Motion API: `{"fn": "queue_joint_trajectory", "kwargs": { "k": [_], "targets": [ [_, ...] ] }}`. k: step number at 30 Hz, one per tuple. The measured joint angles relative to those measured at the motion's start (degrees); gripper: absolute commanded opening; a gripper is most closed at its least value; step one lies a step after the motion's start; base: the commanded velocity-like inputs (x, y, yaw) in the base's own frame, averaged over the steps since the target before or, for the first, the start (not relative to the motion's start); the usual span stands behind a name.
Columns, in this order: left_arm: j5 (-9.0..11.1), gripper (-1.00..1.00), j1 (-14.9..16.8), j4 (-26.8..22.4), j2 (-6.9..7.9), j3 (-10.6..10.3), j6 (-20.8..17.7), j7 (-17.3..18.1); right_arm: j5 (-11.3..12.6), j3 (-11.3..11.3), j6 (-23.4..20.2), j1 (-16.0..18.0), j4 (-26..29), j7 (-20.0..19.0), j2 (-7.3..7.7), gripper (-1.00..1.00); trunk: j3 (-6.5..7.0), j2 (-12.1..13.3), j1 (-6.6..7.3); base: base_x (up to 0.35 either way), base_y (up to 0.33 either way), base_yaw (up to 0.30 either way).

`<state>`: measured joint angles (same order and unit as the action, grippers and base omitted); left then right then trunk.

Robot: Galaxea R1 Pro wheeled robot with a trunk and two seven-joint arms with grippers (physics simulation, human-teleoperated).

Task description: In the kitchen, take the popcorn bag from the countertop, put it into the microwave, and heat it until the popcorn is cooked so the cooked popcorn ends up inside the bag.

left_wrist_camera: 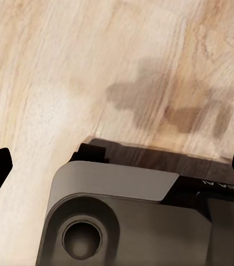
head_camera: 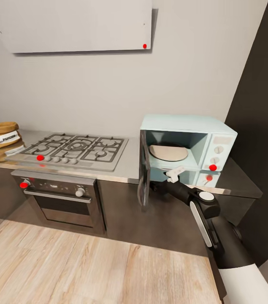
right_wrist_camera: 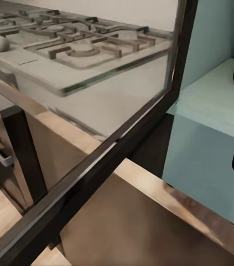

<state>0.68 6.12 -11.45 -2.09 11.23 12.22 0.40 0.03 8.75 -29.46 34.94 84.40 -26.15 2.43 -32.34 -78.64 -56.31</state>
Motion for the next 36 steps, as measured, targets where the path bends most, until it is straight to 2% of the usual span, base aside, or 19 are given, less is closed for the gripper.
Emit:
{"fn": "queue_joint_trajectory", "kwargs": {
  "k": [36],
  "targets": [
    [0.0, 1.00, 0.0, 0.0, 0.00, 0.0, 0.0, 0.0, 0.0, 0.0, 0.1, 0.0, 0.0, 0.0, 0.03, 1.00, -0.38, 0.0, 0.00, 0.000, 0.000, 0.047]
  ]
}}
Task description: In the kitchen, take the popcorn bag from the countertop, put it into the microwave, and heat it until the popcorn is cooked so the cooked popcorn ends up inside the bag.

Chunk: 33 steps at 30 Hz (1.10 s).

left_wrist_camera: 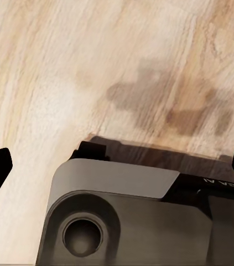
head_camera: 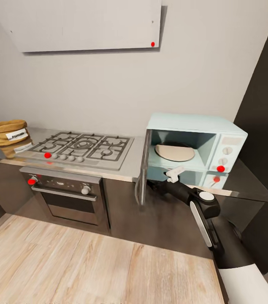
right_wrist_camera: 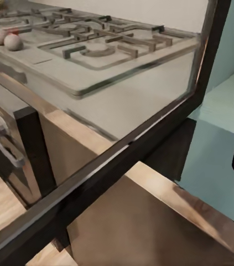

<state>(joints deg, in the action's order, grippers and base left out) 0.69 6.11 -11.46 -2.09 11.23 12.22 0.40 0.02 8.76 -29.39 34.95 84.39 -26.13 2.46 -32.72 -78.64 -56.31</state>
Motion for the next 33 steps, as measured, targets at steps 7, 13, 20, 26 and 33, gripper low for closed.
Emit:
{"fn": "queue_joint_trajectory", "kwargs": {
  "k": [7, 13, 20, 26, 33],
  "targets": [
    [0.0, 1.00, 0.0, 0.0, 0.00, 0.0, 0.0, 0.0, 0.0, 0.0, 0.0, 0.0, 0.0, 0.0, 0.00, 1.00, -0.06, 0.0, 0.00, 0.000, 0.000, 0.013],
    [0.0, 1.00, 0.0, 0.0, 0.00, 0.0, 0.0, 0.0, 0.1, 0.0, 0.0, 0.0, 0.0, 0.0, 0.02, 1.00, -0.06, 0.0, 0.00, 0.000, 0.000, 0.000],
    [0.0, 1.00, 0.0, 0.0, 0.03, 0.0, 0.0, 0.0, 0.0, 0.0, 0.0, 0.0, 0.0, 0.0, 0.05, 1.00, -0.08, 0.0, 0.00, 0.000, 0.000, 0.035],
    [0.0, 1.00, 0.0, 0.0, 0.05, 0.1, 0.0, 0.0, 0.0, 0.0, 0.0, 0.0, 0.0, -0.1, 0.04, 1.00, -0.09, 0.0, 0.00, 0.000, 0.000, 0.001],
    [0.0, 1.00, 0.0, 0.0, 0.02, 0.1, 0.0, 0.0, 0.1, 0.0, 0.0, 0.0, 0.0, -0.1, 0.05, 1.00, -0.09, 0.0, 0.00, 0.000, -0.137, 0.000]
  ]
}}
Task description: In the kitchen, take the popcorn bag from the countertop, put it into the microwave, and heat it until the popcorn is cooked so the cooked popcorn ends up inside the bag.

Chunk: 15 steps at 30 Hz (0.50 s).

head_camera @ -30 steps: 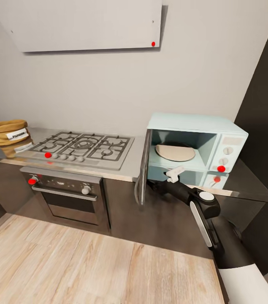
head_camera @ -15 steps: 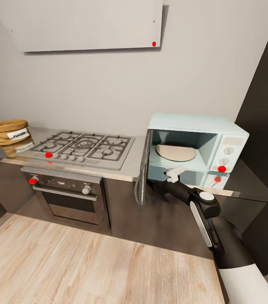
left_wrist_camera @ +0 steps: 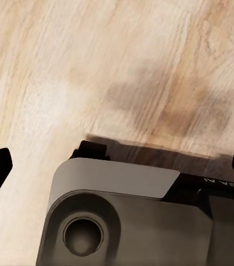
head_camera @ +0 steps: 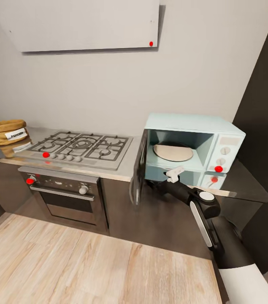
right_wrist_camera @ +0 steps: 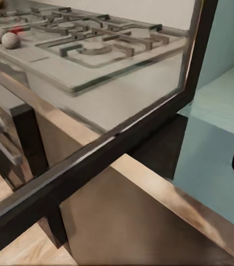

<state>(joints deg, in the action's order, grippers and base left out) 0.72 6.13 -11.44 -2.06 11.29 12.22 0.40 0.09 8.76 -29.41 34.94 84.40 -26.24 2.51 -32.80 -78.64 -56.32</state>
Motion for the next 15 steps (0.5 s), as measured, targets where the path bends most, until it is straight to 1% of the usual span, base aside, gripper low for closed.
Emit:
{"fn": "queue_joint_trajectory", "kwargs": {
  "k": [4, 9, 11, 15],
  "targets": [
    [0.0, 1.00, 0.0, 0.0, 0.05, 0.0, 0.0, 0.0, -0.1, 0.0, 0.0, 0.0, 0.0, 0.0, 0.00, 1.00, 0.00, 0.0, 0.00, -0.005, -0.032, 0.000],
    [0.0, 1.00, 0.0, 0.0, -0.02, 0.0, 0.0, 0.0, -0.3, 0.0, 0.0, 0.0, 0.0, 0.0, 0.00, 1.00, 0.00, 0.0, -0.02, -0.162, -0.233, 0.000],
    [0.0, 1.00, 0.0, 0.0, -0.02, 0.0, 0.0, 0.0, -0.3, 0.0, 0.1, 0.0, -0.1, 0.1, 0.08, 1.00, 0.00, 0.0, -0.01, -0.089, -0.105, 0.000],
    [0.0, 1.00, 0.0, 0.0, -0.01, 0.0, 0.0, 0.0, -0.1, -1.4, 0.2, -0.1, -0.1, 0.0, 0.11, 1.00, 0.00, 0.0, 0.00, -0.016, -0.019, 0.000]
  ]
}}
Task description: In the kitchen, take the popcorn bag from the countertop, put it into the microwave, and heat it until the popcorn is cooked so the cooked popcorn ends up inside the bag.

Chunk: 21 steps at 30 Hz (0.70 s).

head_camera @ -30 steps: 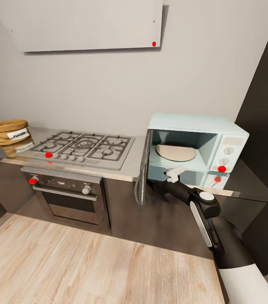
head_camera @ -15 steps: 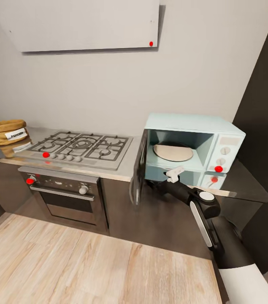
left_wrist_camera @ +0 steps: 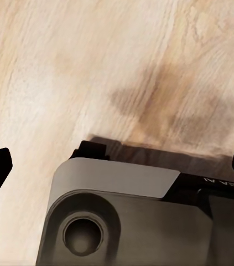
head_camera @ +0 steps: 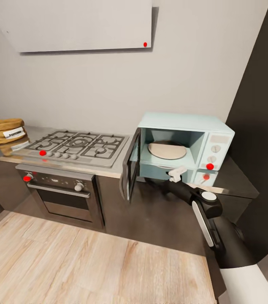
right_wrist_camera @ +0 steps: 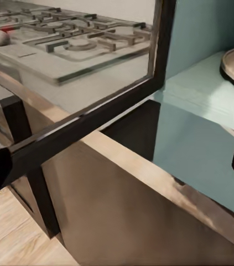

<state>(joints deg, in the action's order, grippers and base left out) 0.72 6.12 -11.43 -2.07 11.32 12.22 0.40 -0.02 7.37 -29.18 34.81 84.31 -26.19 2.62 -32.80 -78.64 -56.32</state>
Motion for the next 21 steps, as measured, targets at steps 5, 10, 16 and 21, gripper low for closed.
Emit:
{"fn": "queue_joint_trajectory", "kwargs": {
  "k": [5, 10, 16, 21],
  "targets": [
    [0.0, 1.00, 0.0, 0.0, 0.07, 0.1, 0.0, 0.0, 0.0, -3.4, 0.1, -0.4, 0.1, 0.0, 0.03, 1.00, 0.00, 0.0, 0.00, -0.001, -0.001, 0.000],
    [0.0, 1.00, 0.0, 0.0, 0.07, 0.0, 0.0, 0.0, -0.1, -7.9, 0.5, -3.8, 0.1, 0.1, 0.17, 1.00, 0.00, 0.0, 0.00, 0.000, 0.000, 0.000],
    [0.0, 1.00, 0.0, 0.0, 0.07, 0.0, 0.0, 0.0, -0.7, -8.9, 12.0, -20.5, -0.3, 0.2, 0.22, 1.00, -0.01, 0.0, 0.00, 0.000, 0.000, 0.000],
    [0.0, 1.00, 0.0, 0.0, 0.07, 0.0, 0.0, 0.0, -0.7, -8.7, 24.1, -29.6, -13.4, 0.9, -0.01, 1.00, -0.01, 0.0, 0.00, 0.000, 0.000, 0.000]
  ]
}}
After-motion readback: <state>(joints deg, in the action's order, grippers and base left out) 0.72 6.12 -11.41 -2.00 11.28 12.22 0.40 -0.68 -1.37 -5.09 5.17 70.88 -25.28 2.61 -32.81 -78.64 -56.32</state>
